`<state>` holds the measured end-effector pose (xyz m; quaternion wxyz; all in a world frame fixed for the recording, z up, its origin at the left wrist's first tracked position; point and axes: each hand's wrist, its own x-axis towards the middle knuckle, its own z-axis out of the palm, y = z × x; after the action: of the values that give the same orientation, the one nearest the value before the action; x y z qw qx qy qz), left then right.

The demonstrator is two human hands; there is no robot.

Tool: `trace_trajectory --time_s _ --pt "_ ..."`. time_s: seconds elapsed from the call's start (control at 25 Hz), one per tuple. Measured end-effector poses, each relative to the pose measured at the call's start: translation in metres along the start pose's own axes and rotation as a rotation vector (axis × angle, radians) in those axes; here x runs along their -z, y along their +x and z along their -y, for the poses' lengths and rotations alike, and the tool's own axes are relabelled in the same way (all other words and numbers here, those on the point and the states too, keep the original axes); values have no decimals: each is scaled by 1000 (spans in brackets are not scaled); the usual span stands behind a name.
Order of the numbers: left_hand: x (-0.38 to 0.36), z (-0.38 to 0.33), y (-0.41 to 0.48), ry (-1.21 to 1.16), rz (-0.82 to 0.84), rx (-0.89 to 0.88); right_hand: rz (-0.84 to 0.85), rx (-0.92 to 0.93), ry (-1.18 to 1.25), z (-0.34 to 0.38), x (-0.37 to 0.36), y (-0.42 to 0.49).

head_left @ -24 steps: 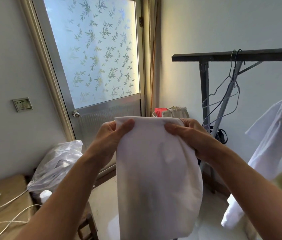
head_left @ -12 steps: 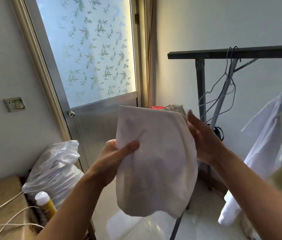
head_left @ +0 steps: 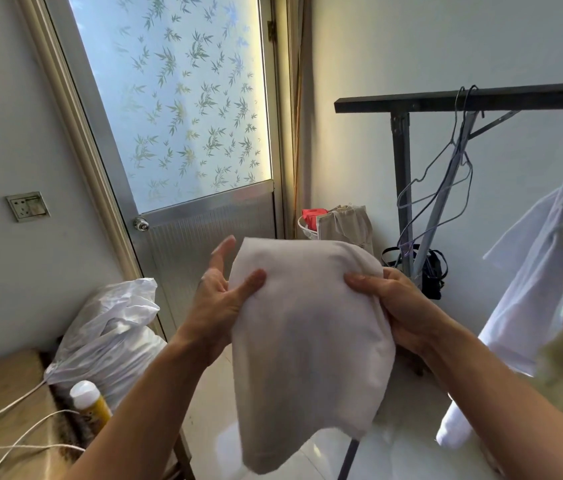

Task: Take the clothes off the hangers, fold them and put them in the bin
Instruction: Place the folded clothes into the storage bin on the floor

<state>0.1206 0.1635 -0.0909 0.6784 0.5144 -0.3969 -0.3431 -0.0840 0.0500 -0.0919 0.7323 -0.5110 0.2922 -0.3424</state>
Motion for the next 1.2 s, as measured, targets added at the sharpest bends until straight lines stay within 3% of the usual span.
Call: trace_trajectory --time_s 0.16,0.28,0.4,0.6,0.76,0.92,1.0,1.08,1.2 --pt "1 -5 -5 4 10 -7 -59 24 -30 11 -7 1" --pt "11 -3 -13 -72 233 34 -104 41 -9 17 -7 2" --pt "18 7 -15 243 373 -44 -138 35 -25 21 -9 4" --pt "15 7 -6 789 110 -358 -162 -46 -35 24 -9 9" --pt "15 1 -2 930 -41 -695 -72 -174 84 24 -12 9" --pt "24 -6 -3 1103 -132 -812 12 -214 121 26 -12 8" --pt "27 -15 -4 1015 -68 -774 42 -215 123 27 -12 6" --pt "30 -24 -5 764 98 -609 17 -204 84 27 -11 6" --pt "32 -30 -10 439 21 -284 -94 -164 -25 25 -8 8"
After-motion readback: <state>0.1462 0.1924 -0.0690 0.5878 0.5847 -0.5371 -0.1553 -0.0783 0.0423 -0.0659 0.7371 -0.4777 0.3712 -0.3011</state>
